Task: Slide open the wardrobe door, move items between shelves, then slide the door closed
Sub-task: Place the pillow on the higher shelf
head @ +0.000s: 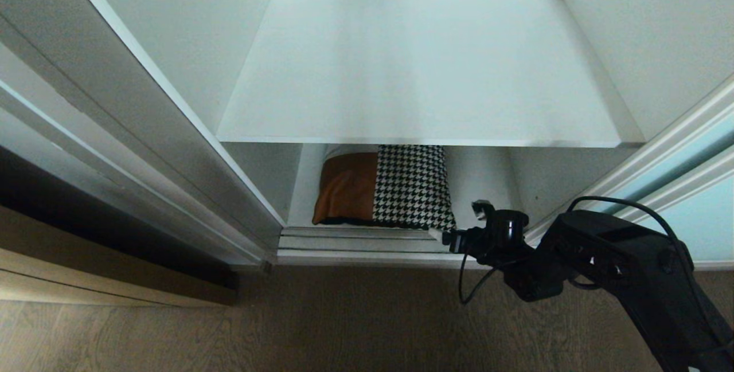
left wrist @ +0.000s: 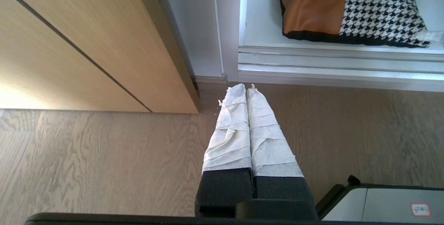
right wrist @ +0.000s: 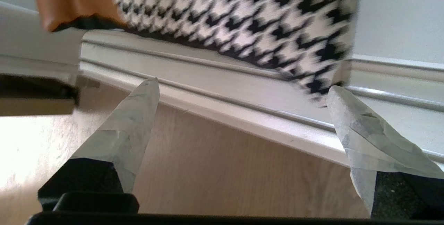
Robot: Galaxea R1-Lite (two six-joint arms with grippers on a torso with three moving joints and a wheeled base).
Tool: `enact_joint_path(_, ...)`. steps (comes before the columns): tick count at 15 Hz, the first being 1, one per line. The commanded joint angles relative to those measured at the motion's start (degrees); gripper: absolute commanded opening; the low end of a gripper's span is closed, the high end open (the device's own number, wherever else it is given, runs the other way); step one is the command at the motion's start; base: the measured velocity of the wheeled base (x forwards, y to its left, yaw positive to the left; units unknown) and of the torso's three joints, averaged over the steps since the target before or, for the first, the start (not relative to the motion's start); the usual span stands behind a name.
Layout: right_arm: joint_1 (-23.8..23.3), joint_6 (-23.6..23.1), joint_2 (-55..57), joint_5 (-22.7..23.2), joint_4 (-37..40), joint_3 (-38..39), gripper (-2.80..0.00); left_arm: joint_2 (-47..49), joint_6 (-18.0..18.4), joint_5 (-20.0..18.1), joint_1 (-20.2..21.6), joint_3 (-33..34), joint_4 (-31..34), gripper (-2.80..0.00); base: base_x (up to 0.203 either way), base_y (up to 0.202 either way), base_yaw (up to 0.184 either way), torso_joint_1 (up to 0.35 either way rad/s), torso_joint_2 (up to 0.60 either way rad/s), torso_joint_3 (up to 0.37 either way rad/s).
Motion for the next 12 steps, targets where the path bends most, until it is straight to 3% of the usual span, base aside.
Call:
enact_joint_path(1,0.2,0.1,0.5,0.2,-0.4,-0.5,0.00,0.1,0.0,0.0,0.0,0.1,0.0,-2.80,0.000,0.000,0.000,0.000,0.00,0.000)
enact_joint_path(8,0.5,-0.1,0.9,-0.3,-6.2,0.5,0.00,0.1,0.0,0.0,0.0,0.1,0.0,-2.80,0.000,0.000,0.000,0.000,0.00,0.000)
enact_joint_path(12,0.3,-0.4,-1.5,-1.7,-6.4,7.5,0.00,0.1,0.0,0.0,0.0,0.1,0.0,-2.80,0.000,0.000,0.000,0.000,0.00,0.000)
